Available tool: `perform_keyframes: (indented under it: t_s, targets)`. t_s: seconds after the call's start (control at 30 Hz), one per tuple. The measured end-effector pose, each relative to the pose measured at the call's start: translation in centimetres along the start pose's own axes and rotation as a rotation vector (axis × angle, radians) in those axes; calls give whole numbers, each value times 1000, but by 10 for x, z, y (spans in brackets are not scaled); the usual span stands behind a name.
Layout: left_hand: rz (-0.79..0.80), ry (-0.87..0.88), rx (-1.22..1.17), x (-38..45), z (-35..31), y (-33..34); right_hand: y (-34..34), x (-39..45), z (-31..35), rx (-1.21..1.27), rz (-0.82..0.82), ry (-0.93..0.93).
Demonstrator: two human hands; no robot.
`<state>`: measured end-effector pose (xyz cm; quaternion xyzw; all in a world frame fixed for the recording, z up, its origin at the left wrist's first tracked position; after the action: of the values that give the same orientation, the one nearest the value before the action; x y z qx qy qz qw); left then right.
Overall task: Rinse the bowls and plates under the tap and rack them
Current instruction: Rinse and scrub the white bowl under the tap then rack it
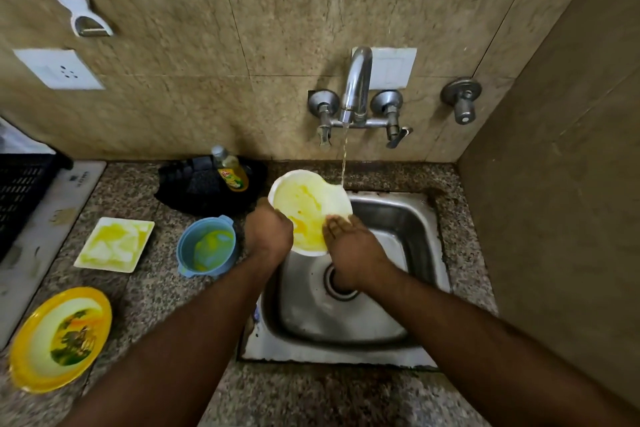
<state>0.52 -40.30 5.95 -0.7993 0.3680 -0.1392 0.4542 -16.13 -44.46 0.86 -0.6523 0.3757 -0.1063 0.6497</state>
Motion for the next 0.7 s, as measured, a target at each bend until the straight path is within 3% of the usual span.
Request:
perform_keyframes:
  t_s: [0.13, 0.3, 0.4, 0.5, 0.7]
  targets:
    - [37, 94, -47, -4, -14, 7, -8, 20, -34, -98, -26, 92]
    - [13, 45, -16, -1, -7, 2, 10, -1, -13, 117, 76, -91]
    - [97, 21, -117, -4, 0, 14, -1, 9, -39, 220, 26, 3]
    - [113, -4, -229, -7, -1, 20, -18, 17, -50, 234, -128, 39]
    - [116, 18, -433, -14, -2, 20, -35, 45, -70, 517, -152, 177]
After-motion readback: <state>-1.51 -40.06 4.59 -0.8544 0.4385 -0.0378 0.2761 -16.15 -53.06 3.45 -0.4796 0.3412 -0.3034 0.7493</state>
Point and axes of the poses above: each hand's wrist, its own x-axis towards the middle knuckle, its own y-axis out of the palm, z = x × y, the point moved 9 cm from there along x, towards the middle knuckle, and after that the axes turned 5 degrees about y, right-handed, at the moved point
